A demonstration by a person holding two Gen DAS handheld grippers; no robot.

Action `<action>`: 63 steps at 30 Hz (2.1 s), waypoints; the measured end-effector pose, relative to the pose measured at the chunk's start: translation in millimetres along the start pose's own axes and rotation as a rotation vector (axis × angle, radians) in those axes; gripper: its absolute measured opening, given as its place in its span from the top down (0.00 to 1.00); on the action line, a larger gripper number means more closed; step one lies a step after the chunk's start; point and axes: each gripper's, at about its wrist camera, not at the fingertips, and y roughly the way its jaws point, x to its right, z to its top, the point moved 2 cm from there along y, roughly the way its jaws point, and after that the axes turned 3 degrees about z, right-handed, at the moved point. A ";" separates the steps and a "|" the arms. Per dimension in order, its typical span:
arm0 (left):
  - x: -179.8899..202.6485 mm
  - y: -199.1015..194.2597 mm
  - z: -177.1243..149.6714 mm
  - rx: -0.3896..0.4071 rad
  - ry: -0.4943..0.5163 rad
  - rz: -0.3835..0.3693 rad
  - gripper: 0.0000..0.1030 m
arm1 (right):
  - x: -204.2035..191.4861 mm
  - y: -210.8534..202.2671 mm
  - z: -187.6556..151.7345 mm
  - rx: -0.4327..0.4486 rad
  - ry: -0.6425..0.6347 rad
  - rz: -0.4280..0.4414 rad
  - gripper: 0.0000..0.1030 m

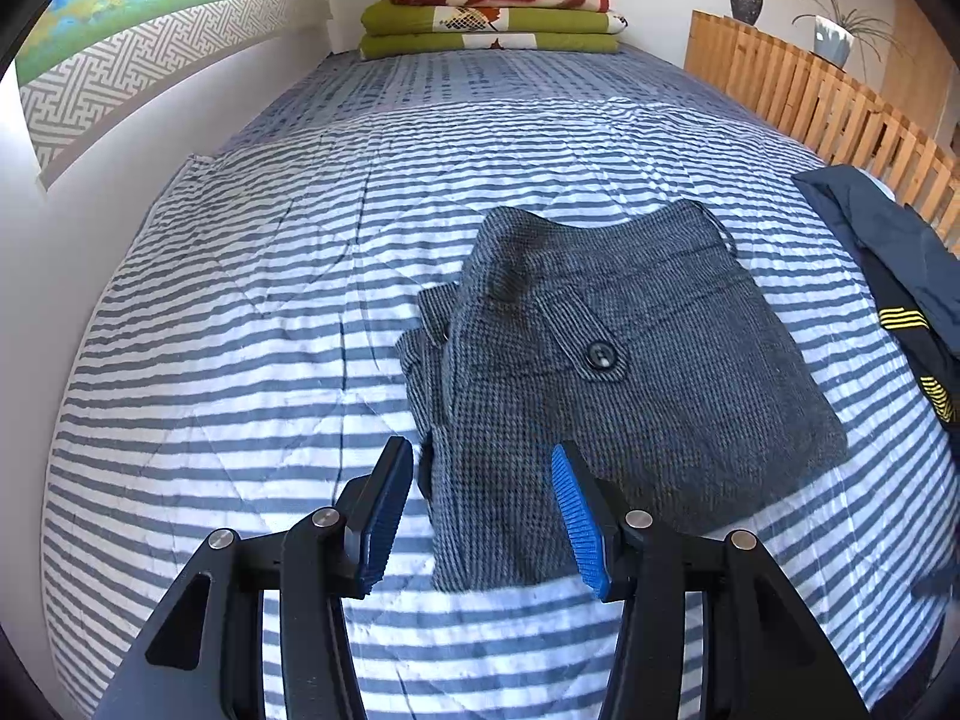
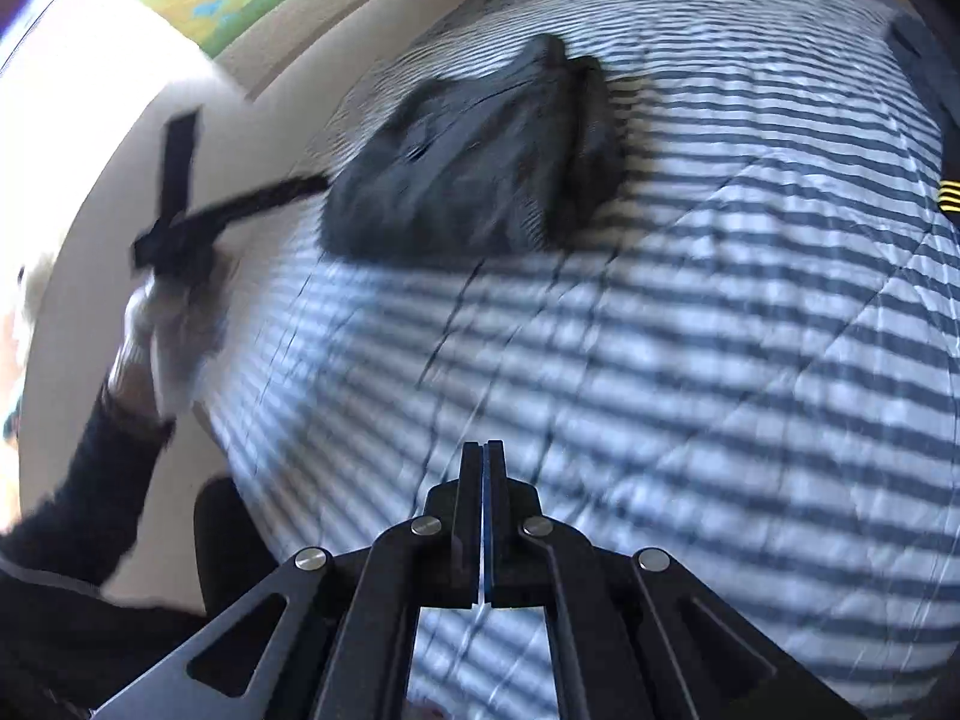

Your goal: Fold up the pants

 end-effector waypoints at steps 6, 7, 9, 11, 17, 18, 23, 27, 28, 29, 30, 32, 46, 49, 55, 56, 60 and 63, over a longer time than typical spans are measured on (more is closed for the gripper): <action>16.4 -17.5 -15.6 -0.008 0.012 -0.021 0.49 | -45.5 8.8 -69.1 -0.129 -0.071 0.054 1.00; 20.0 -21.1 -18.5 -0.010 0.016 -0.026 0.49 | -49.9 12.1 -79.5 -0.151 -0.088 0.054 1.00; 27.0 -28.0 -24.4 -0.009 0.024 -0.033 0.49 | -56.3 18.6 -95.9 -0.183 -0.134 0.019 1.00; 33.5 -36.3 -29.9 -0.007 0.034 -0.041 0.49 | -58.6 23.3 -107.6 -0.178 -0.214 -0.085 0.98; 46.2 -60.0 -43.4 0.001 0.070 -0.043 0.49 | -44.7 24.4 -111.6 -0.139 -0.273 -0.237 0.94; 46.5 -63.3 -44.2 0.004 0.073 -0.039 0.49 | -44.7 21.1 -111.3 -0.130 -0.284 -0.248 0.92; 42.4 -70.9 -43.1 -0.003 0.046 -0.055 0.49 | -39.9 24.9 -119.5 -0.160 -0.356 -0.349 0.81; 44.8 -75.6 -43.0 0.001 0.048 -0.060 0.49 | -28.5 23.2 -126.5 -0.178 -0.338 -0.345 0.81; 45.4 -76.3 -43.1 0.001 0.051 -0.061 0.49 | -26.0 21.7 -127.5 -0.181 -0.327 -0.341 0.81; 45.9 -76.7 -43.4 0.001 0.055 -0.063 0.49 | -24.4 20.0 -127.9 -0.188 -0.320 -0.344 0.81; 46.5 -77.5 -43.9 0.002 0.058 -0.064 0.49 | -21.9 17.0 -129.2 -0.196 -0.315 -0.357 0.81; 47.8 -77.8 -44.8 0.003 0.062 -0.068 0.49 | -15.3 10.3 -133.7 -0.211 -0.308 -0.374 0.81; 53.9 -69.1 -46.5 -0.018 0.051 -0.110 0.49 | -2.5 9.6 -117.0 -0.249 -0.463 -0.513 0.52; 47.8 -73.8 -46.3 -0.009 0.048 -0.103 0.49 | 14.7 -4.0 -108.3 -0.265 -0.407 -0.514 0.47; 33.0 -71.7 -44.4 -0.014 0.006 -0.102 0.49 | 23.5 -49.1 -102.9 -0.165 -0.330 -0.568 0.47; 30.6 -70.6 -43.6 -0.015 -0.002 -0.104 0.49 | 22.7 -54.9 -100.2 -0.136 -0.302 -0.546 0.47; 19.7 -65.6 -38.1 -0.003 -0.029 -0.100 0.49 | 11.2 -76.1 -73.5 0.051 -0.202 -0.414 0.47; 1.0 -55.7 -26.1 -0.014 -0.074 -0.101 0.49 | 2.6 -79.5 -36.2 0.226 -0.163 -0.353 0.45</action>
